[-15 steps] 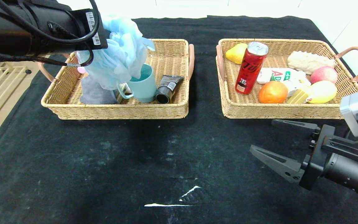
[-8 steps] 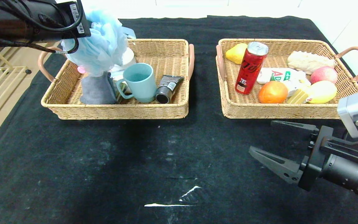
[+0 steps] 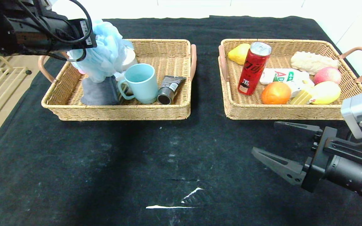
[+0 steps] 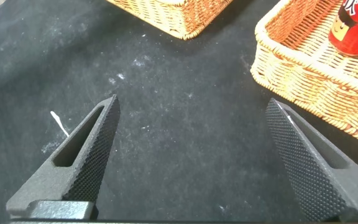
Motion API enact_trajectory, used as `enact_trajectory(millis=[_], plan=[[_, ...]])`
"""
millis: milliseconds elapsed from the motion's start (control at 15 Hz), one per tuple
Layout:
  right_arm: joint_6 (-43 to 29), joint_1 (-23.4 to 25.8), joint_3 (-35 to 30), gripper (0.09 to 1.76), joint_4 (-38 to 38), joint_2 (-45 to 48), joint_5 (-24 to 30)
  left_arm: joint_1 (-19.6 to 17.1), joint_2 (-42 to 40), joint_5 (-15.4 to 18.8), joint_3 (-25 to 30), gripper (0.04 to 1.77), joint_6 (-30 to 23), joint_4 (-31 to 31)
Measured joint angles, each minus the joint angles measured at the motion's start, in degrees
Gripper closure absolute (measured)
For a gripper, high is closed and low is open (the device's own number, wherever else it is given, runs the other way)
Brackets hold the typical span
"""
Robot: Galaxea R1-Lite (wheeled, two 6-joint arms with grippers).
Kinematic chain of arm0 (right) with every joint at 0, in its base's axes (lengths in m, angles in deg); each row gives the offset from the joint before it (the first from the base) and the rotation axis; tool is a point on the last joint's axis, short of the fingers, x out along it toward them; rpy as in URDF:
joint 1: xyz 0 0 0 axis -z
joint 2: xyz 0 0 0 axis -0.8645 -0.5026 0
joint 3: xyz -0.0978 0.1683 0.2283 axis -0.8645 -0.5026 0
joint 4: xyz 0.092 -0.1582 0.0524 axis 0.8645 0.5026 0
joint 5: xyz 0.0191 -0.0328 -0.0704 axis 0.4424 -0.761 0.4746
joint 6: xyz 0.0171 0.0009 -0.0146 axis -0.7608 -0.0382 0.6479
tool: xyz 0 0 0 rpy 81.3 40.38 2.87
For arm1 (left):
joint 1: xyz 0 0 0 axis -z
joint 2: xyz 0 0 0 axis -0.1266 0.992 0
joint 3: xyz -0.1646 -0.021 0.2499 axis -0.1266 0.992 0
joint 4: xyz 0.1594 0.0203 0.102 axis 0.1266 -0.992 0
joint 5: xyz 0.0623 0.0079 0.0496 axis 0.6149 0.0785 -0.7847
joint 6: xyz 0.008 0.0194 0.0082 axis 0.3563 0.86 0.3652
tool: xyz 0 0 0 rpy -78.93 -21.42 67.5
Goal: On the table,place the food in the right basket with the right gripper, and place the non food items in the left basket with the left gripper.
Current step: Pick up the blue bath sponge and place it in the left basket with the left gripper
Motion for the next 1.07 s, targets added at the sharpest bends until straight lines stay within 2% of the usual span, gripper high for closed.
enact_trajectory(millis=[133,200,467,600,800,1067], plan=[[0.0,0.0,0.0,0.14,0.0,-0.1,0.0,0.0,0.4,0.4,0.0,1.5,0.0,-0.1],[0.0,0.0,0.0,0.14,0.0,-0.1,0.0,0.0,0.4,0.6,0.0,1.42,0.0,-0.1],[0.0,0.1,0.2,0.14,0.0,-0.1,0.0,0.1,0.5,0.6,0.2,0.88,-0.1,0.0],[0.0,0.1,0.1,0.14,0.0,-0.1,0.0,0.1,0.5,0.5,0.4,0.71,-0.1,-0.1],[0.0,0.0,0.1,0.14,0.0,-0.1,0.1,0.3,0.3,0.1,0.4,0.51,-0.3,-0.1],[0.1,0.0,0.0,0.14,0.0,-0.1,0.1,0.5,0.1,-0.2,0.7,0.35,-0.4,-0.1]])
